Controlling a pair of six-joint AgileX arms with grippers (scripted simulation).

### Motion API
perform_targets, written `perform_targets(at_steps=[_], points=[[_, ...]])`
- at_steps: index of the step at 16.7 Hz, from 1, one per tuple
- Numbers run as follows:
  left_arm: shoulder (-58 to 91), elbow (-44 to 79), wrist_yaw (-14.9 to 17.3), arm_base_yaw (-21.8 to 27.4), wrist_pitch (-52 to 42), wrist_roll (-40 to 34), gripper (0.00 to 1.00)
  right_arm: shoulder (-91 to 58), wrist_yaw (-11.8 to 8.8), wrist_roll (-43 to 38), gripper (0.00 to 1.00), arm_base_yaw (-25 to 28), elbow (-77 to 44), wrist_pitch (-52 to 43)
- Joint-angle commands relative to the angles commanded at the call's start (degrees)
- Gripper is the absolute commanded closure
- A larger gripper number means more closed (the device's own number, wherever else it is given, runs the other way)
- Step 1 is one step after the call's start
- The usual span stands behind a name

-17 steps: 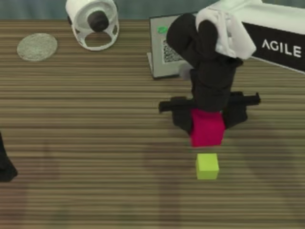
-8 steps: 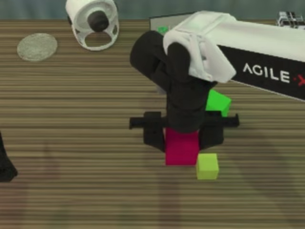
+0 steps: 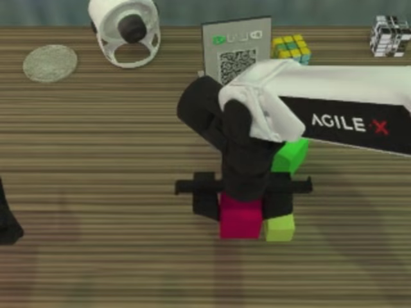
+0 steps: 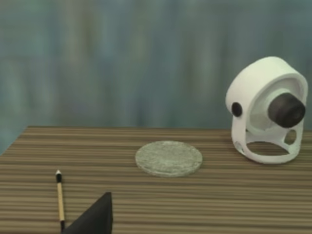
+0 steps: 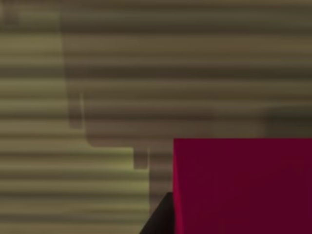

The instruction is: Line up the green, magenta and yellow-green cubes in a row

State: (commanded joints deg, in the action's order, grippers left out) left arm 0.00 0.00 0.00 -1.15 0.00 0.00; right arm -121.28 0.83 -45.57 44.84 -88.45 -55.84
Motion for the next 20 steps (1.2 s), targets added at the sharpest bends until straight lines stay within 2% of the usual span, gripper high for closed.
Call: perform_targets(at_steps=[6, 19, 20], points=[[0.00, 0.00, 0.00, 0.00, 0.00, 0.00, 0.00, -0.94, 0.06, -0.06, 1.00, 0.15, 2.25, 2.64], [0.00, 0.00, 0.00, 0.00, 0.00, 0.00, 0.00, -0.94, 0.06, -0.06, 0.02, 0.15, 2.25, 2.64], [0.00, 0.00, 0.00, 0.00, 0.00, 0.00, 0.00, -0.94, 0.06, -0.06, 0.00, 0.15, 2.25, 2.64]])
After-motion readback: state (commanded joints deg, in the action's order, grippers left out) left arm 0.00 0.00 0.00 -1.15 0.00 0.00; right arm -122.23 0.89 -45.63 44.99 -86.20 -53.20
